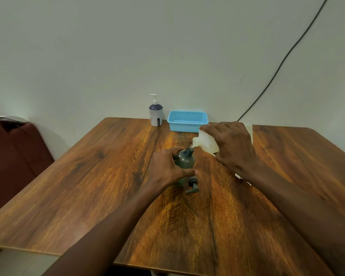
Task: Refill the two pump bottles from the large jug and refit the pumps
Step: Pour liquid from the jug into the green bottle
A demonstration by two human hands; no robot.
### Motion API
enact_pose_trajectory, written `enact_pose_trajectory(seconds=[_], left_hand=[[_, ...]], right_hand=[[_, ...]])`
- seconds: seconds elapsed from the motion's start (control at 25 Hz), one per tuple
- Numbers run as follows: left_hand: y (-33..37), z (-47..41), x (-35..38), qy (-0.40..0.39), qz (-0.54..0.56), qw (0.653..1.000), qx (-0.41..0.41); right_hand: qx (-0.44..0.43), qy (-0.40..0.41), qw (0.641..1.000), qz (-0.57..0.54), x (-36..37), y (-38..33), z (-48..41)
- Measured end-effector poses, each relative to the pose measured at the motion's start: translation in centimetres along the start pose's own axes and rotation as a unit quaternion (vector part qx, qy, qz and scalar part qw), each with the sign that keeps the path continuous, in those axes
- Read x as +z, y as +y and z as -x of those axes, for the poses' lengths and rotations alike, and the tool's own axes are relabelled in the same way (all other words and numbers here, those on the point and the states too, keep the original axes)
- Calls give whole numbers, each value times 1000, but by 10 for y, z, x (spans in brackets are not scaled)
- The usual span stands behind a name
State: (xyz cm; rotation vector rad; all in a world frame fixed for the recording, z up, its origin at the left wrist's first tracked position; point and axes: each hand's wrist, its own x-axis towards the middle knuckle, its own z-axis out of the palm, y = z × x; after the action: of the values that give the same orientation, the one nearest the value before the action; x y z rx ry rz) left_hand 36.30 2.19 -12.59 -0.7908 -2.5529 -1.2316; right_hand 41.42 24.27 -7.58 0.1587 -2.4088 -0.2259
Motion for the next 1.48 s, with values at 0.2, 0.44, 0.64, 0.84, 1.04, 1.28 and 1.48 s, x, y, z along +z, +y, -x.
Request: enact_pose_trajectory(seconds=[0.2,0.44,0.64,0.84,1.04,1.28,1.48], left_hand=[[-1,0,1,1,-2,1000,3],[2,1,-1,-2,0,1000,1],[4,3,-2,-4,2,1000,0],[6,3,-3,-10,1,1000,-5],[7,4,-3,-14,-2,1000,-10],[10,6,-3,-17,-5,1000,-12],[10,7,-3,-17,-8,1000,-6]], right_hand=[[0,-3,1000,-2,-1,2,1],[1,-1,1000,-5,-1,1,1],[-4,2,1000,-3,-3,1,1],[-3,9,1000,-1,-4,0,0],[-5,4,1000,-3,-4,1,2],[-5,1,1000,0,-4,2,2],[-5,4,1000,2,-5,2,3]])
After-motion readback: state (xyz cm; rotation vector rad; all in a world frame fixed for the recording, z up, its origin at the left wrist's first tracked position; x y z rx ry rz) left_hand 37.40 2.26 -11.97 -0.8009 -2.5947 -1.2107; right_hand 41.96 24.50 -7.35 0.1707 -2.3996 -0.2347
